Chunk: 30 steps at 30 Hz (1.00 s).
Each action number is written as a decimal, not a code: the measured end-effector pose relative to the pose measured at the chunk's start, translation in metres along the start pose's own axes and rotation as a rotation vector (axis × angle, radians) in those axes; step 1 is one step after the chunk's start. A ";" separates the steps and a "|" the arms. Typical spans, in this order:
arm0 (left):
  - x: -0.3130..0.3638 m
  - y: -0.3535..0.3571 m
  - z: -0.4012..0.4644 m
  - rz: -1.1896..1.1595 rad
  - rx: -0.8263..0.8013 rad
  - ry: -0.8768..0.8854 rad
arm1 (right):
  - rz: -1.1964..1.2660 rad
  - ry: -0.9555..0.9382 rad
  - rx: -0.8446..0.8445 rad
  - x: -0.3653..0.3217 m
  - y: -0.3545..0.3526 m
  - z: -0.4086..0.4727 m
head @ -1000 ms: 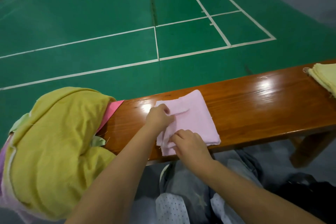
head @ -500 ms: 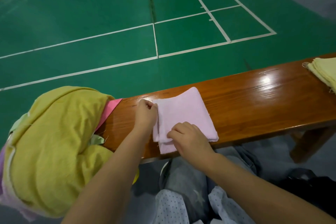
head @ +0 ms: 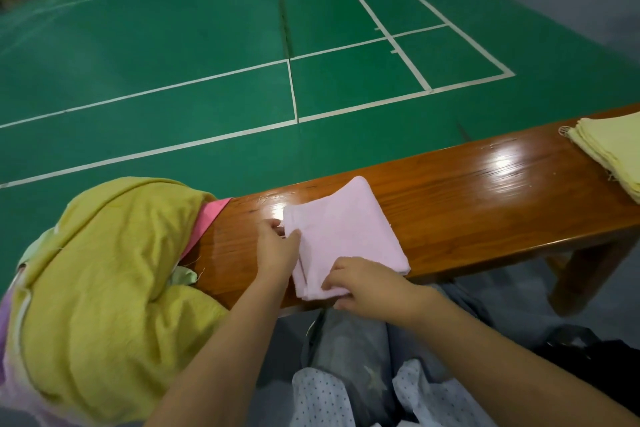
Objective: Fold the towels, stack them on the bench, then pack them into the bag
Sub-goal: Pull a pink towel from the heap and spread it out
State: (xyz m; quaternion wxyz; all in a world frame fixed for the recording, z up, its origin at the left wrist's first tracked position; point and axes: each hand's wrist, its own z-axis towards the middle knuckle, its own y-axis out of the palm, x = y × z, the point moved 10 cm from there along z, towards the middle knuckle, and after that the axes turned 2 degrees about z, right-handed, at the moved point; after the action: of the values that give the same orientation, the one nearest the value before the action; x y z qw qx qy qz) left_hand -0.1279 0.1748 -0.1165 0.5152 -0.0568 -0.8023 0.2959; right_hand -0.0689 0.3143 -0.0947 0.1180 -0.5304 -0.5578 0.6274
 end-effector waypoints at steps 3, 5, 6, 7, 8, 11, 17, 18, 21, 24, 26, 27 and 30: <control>-0.014 -0.012 0.001 -0.010 0.042 -0.111 | 0.273 0.132 0.194 0.023 -0.052 -0.011; -0.022 -0.011 -0.001 0.033 -0.009 -0.201 | 0.262 0.279 0.453 0.057 -0.092 -0.019; -0.024 -0.008 -0.002 0.067 -0.047 -0.223 | 0.265 0.387 0.515 0.077 -0.100 -0.023; -0.022 -0.005 -0.005 0.108 -0.083 -0.229 | 0.293 0.502 0.516 0.095 -0.100 -0.025; -0.019 -0.001 -0.008 0.151 -0.111 -0.223 | 0.349 0.607 0.467 0.111 -0.093 -0.025; -0.014 0.006 -0.013 0.209 -0.160 -0.212 | 0.559 0.755 0.308 0.131 -0.062 -0.022; -0.010 0.009 -0.019 0.014 -0.225 -0.292 | 0.627 0.797 0.257 0.131 -0.045 -0.016; -0.009 0.009 -0.020 0.003 -0.235 -0.297 | 0.601 0.803 0.239 0.131 -0.043 -0.015; -0.007 0.011 -0.017 -0.042 -0.249 -0.281 | 0.587 0.810 0.182 0.129 -0.039 -0.011; -0.001 0.014 -0.016 -0.042 -0.244 -0.227 | 0.599 0.770 0.202 0.126 -0.045 -0.009; 0.004 0.017 -0.016 -0.007 -0.245 -0.186 | 0.588 0.742 0.212 0.126 -0.049 -0.009; 0.008 0.019 -0.016 0.014 -0.249 -0.167 | 0.582 0.732 0.212 0.127 -0.050 -0.010; 0.020 0.023 -0.018 0.048 -0.245 -0.112 | 0.605 0.705 0.247 0.130 -0.055 -0.013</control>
State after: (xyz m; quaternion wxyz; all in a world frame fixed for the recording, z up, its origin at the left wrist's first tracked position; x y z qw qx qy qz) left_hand -0.1266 0.2088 -0.1077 0.4517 -0.1219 -0.8583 0.2108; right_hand -0.1361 0.4372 -0.1167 0.1741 -0.8315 -0.2257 0.4768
